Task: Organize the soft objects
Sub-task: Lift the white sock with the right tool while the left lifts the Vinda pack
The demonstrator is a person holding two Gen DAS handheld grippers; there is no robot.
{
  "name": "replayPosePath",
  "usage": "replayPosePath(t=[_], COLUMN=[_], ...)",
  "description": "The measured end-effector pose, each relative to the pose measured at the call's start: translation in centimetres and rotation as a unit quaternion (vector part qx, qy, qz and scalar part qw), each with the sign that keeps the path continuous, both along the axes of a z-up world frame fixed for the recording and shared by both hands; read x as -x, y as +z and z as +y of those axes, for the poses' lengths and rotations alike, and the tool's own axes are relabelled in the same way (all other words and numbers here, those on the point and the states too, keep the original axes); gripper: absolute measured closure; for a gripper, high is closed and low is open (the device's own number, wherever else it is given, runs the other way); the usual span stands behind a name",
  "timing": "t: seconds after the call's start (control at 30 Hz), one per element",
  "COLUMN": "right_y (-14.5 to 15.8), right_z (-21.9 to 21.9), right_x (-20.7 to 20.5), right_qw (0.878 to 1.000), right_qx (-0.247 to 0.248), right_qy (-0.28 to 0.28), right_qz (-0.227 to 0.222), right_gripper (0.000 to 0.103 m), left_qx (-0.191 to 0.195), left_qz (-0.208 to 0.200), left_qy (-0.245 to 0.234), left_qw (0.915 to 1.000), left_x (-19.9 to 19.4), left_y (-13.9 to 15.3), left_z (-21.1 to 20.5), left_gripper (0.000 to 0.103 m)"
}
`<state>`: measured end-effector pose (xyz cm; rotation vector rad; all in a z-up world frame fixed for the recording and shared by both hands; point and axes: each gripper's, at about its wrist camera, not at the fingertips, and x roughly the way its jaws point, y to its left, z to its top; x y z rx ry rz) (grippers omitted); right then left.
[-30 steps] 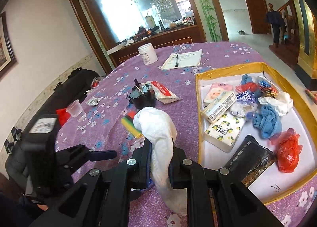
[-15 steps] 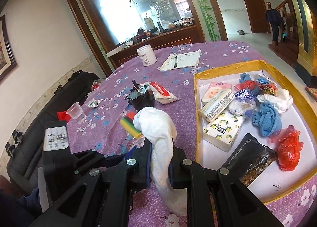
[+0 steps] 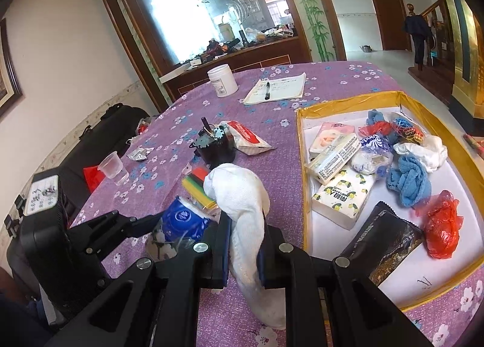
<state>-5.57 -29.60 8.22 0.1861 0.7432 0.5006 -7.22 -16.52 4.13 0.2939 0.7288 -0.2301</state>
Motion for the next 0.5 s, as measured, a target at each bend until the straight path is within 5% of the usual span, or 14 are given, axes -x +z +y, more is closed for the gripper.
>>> replayPosePath(t=[0.5], right_y=[-0.2], right_z=[1.1], right_x=[0.0], right_qw=[1.000], right_qx=[0.009], right_qy=[0.009], right_qz=[0.003], right_gripper=[0.088], left_qx=[-0.024], left_qz=[-0.051], left_qy=[0.047], left_qw=[0.9973], left_x=[0.0], left_y=[1.1], left_z=[1.8], left_gripper=[0.051])
